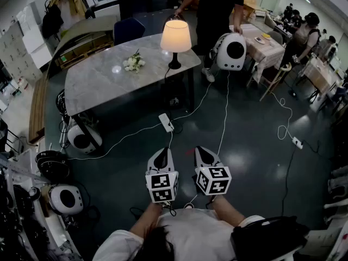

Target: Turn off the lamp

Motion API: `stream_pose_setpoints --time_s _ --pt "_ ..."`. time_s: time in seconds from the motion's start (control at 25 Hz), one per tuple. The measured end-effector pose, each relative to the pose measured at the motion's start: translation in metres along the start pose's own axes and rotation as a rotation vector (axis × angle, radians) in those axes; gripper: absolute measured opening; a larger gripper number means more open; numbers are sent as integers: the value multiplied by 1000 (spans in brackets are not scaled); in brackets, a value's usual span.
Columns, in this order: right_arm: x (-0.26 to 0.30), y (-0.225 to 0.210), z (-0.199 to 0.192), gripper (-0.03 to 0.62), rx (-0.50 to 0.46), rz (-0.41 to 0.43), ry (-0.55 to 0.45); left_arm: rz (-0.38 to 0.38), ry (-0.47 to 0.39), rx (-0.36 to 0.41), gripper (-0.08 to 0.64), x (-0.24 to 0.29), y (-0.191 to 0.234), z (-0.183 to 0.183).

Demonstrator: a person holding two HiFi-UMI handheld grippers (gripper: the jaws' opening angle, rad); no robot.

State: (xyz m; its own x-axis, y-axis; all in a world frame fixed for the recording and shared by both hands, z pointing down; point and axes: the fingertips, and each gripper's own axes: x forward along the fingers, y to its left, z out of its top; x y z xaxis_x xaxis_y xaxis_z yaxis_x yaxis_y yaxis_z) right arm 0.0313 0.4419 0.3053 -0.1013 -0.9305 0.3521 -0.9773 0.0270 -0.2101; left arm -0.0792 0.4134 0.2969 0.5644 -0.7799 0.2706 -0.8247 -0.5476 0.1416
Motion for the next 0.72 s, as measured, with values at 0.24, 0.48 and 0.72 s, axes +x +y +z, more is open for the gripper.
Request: stream_pose_setpoints --time_s 0.24,0.48,0.72 --pt "4 0 4 -2 -4 6 5 8 2 -17 -3 3 2 3" --pt "11 6 2 -2 26 8 6 19 9 -47 -3 4 17 2" --pt "26 12 1 0 52 -19 8 19 9 -44 -3 7 39 5"
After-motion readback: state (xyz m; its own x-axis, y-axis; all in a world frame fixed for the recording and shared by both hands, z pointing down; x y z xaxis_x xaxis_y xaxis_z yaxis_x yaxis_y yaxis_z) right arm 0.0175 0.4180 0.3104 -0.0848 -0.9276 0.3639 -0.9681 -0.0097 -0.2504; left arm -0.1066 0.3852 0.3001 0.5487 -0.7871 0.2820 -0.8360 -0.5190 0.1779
